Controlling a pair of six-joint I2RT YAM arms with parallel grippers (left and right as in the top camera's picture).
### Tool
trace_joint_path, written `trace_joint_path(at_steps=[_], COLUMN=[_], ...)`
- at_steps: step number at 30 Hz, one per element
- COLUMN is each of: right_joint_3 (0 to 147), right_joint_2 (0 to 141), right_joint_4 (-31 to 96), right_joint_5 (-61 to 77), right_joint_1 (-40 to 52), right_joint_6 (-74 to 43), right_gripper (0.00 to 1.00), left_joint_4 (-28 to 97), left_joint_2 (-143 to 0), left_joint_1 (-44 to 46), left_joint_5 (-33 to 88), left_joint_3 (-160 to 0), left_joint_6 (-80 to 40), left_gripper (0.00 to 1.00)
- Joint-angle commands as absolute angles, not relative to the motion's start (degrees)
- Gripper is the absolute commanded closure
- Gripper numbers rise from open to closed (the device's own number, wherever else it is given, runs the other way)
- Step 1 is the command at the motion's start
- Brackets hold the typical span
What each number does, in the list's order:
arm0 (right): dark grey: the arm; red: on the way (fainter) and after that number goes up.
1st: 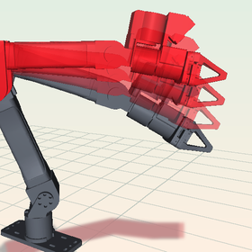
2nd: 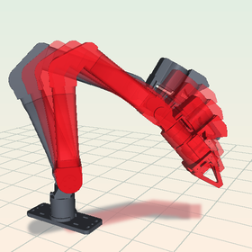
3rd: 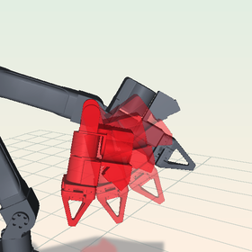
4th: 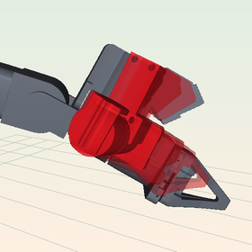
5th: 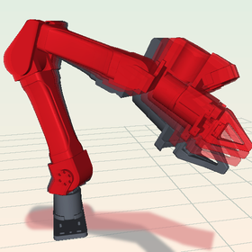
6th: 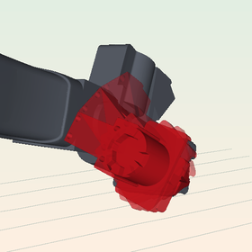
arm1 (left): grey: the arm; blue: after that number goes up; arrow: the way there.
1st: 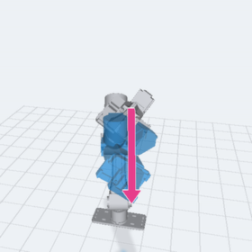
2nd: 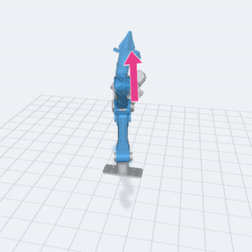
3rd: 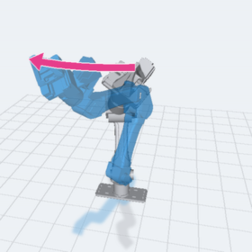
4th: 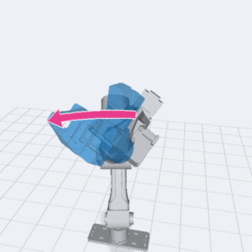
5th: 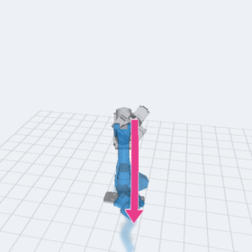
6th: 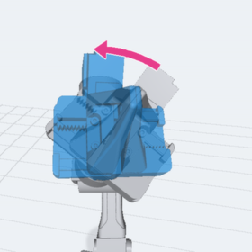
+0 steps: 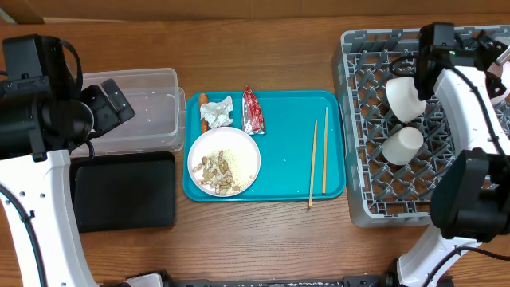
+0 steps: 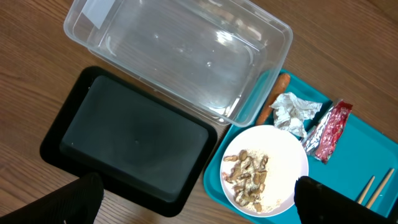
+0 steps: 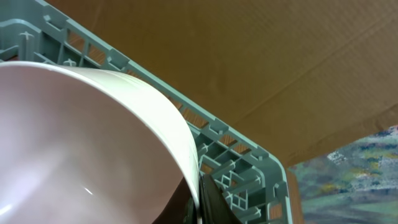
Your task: Sort waste into correct bins and load items into the dishwasher
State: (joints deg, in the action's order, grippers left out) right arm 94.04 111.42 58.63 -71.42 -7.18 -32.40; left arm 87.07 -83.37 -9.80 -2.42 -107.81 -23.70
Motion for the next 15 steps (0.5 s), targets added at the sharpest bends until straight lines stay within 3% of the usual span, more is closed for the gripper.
trace_joint_path(at_steps=[1, 6, 15], right_joint_3=[93.91, 93.91, 93.91], right_joint_2=[111.98, 113.86, 116.84], right_joint_4=[56.62, 53.98, 53.32], right_joint_5=[-73.21, -73.19, -73.06], right_joint_1=[-9.19, -10.15, -8.97], right_joint_6=[-26.46, -19.09, -17.5], right_gripper=[0.96, 0.96, 0.96], left_joint_4=[86.98, 87.0, 86.98], left_joint_2=[-83.26, -83.26, -83.26], left_joint_1=[-10.07, -10.07, -10.07], left_joint_5=[-3.18, -3.18, -3.18], left_joint_3=[-107.83, -107.83, -107.83], left_joint_6=[-24.25, -24.25, -24.25], left_gripper=[0.0, 0.0, 0.0])
